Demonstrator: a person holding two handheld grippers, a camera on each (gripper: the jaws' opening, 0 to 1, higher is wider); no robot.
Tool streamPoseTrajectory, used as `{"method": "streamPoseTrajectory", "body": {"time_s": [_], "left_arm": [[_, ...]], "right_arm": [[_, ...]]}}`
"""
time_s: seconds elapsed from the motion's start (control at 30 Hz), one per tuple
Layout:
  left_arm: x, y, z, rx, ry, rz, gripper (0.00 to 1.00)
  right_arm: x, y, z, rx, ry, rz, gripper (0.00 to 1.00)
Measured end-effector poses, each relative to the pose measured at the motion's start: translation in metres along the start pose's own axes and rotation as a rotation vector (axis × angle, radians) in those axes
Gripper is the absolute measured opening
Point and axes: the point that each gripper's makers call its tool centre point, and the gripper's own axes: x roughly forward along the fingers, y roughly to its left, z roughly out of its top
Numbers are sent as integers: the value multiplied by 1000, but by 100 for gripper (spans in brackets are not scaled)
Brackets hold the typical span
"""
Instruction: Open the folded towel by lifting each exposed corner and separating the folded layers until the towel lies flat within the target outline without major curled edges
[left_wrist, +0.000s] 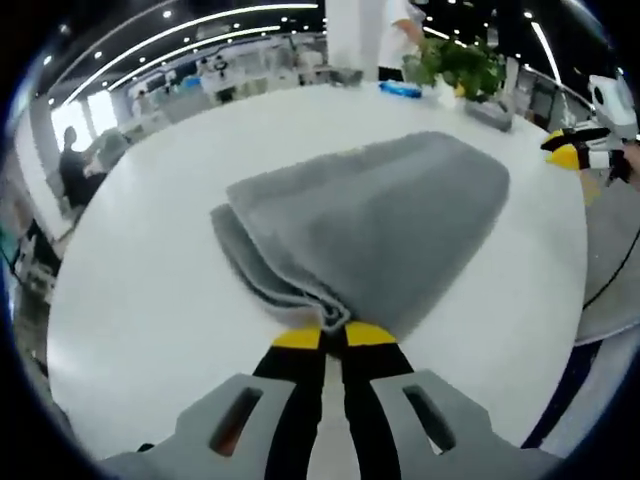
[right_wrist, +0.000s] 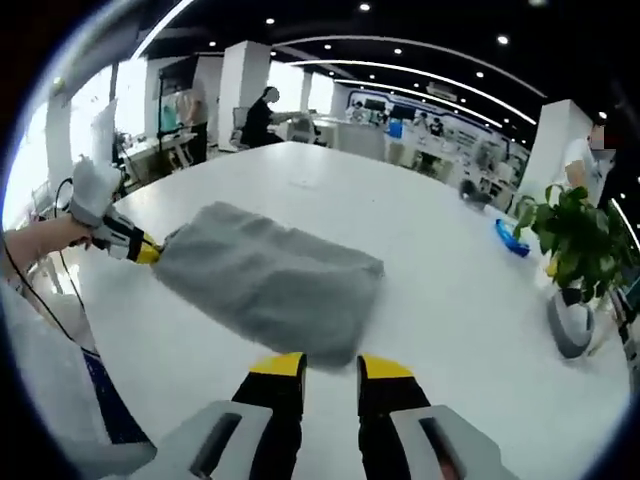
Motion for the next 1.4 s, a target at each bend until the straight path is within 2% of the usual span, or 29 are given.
{"method": "streamPoseTrajectory", "body": {"time_s": [0.07,0.13,0.17,0.23,0.3,0.43,0.47,0.5,0.53,0.67,0.7,0.73,0.77,0.87,0.97,1.1,1.17,1.27,1.37,1.4], "left_arm": [[0,0,0,6,3,-9,4],[0,0,0,10,3,-16,4],[0,0,-1,10,2,-19,4],[0,-1,-1,10,-1,-20,4],[1,-1,-1,18,-2,-20,4],[0,-1,-1,37,0,-20,4],[0,-1,-1,32,-1,-22,4],[1,-1,-1,24,-4,-25,4],[1,-1,-1,22,-4,-26,4],[1,-1,-1,20,-1,-34,4],[2,-1,-1,24,8,-36,4],[2,-2,-1,30,14,-39,4],[2,-2,0,39,21,-45,4],[3,-2,0,51,29,-54,4],[3,-3,0,50,24,-60,4],[2,-3,0,-3,-8,-18,4],[2,-5,0,-55,-17,-7,4],[2,-7,0,-58,-18,-11,4],[1,-10,-1,-77,-18,-29,4],[1,-11,-1,-79,-19,-34,4]], "right_arm": [[8,1,8,-30,-6,-2,6],[19,1,18,-15,-10,11,0],[27,4,24,10,-9,33,0],[38,7,30,-8,-2,55,0],[52,3,33,-37,29,33,0],[74,1,38,-20,60,48,0],[77,1,37,-19,68,48,0],[85,-2,30,-29,114,46,0],[87,-2,28,-36,125,48,0],[106,1,6,-21,209,78,0],[111,3,-5,-28,246,86,0],[113,3,-5,-30,232,82,0],[114,0,4,-12,176,65,0],[112,-1,3,-1,183,72,0],[115,-2,5,-33,141,75,0],[115,-3,6,-17,157,112,0],[118,-4,6,5,190,133,0],[120,-6,7,4,194,122,0],[122,-7,8,-81,213,96,0],[122,-7,9,-82,215,92,0]]}}
